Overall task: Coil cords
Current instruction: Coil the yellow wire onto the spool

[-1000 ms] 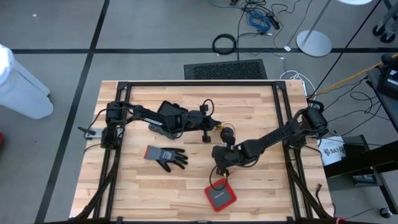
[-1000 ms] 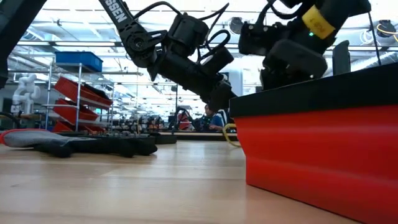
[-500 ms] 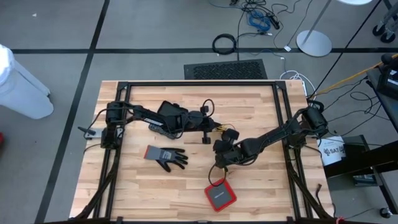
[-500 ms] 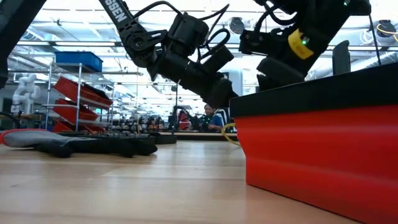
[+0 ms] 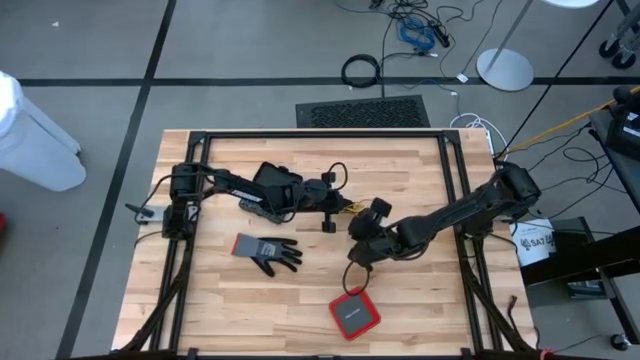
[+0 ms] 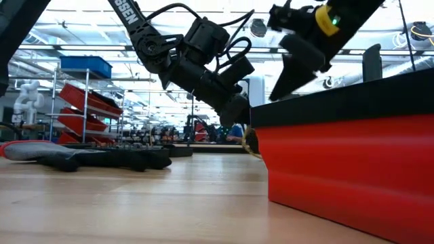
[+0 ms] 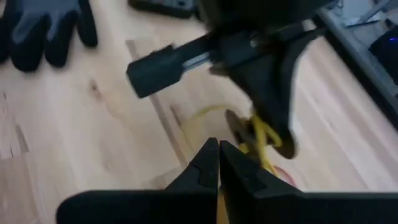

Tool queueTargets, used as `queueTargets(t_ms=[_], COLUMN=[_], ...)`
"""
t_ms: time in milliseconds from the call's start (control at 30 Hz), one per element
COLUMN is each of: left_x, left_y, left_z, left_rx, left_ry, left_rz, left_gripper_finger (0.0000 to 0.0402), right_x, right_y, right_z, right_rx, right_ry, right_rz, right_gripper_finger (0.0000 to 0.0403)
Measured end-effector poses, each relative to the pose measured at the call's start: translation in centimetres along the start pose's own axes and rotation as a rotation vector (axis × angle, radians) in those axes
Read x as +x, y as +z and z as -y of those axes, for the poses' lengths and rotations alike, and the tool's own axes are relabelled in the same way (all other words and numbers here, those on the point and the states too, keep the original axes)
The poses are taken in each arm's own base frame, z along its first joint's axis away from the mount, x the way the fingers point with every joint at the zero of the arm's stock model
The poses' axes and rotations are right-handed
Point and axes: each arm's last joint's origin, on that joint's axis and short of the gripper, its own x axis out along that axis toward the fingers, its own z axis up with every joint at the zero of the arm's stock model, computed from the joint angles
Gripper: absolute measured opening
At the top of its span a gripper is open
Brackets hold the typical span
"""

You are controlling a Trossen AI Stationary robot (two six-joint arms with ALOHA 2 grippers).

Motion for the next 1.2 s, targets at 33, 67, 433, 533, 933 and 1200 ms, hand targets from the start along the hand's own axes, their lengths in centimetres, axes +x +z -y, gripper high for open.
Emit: queueTargets(t_ms=[33, 67, 433, 533, 933, 1200], left_x=[0.0, 0.0, 0.0, 0.0, 0.0, 0.0], left_y=[0.0, 0.0, -0.1, -0.1, 0.1, 0.1], left_z=[0.0, 0.0, 0.1, 0.1, 0.4, 0.5], left_rx=[0.002, 0.002, 0.025, 0.025, 0.033, 0.034], left_ry=[0.000, -0.001, -0.006, -0.006, -0.013, -0.014], left_rz=[0.000, 0.000, -0.012, -0.012, -0.006, -0.005], left_gripper_finger=[0.0000, 0.0000, 0.0000, 0.0000, 0.0000, 0.0000], right_x=[-0.3, -0.7, -3.4, -2.4, 3.0, 4.3], right_y=[0.1, 0.2, 0.3, 0.0, -3.0, -3.3], right_z=[0.3, 0.6, 2.3, 1.3, -2.8, -2.7], right_rx=[0.006, 0.010, 0.076, 0.076, -0.001, 0.005], right_ry=[-0.007, -0.015, 0.061, 0.151, 0.280, 0.261], right_rz=[0.006, 0.010, -0.057, -0.126, -0.329, -0.365], right_gripper_finger=[0.0001, 0.0001, 0.0000, 0.0001, 0.0085, 0.0118])
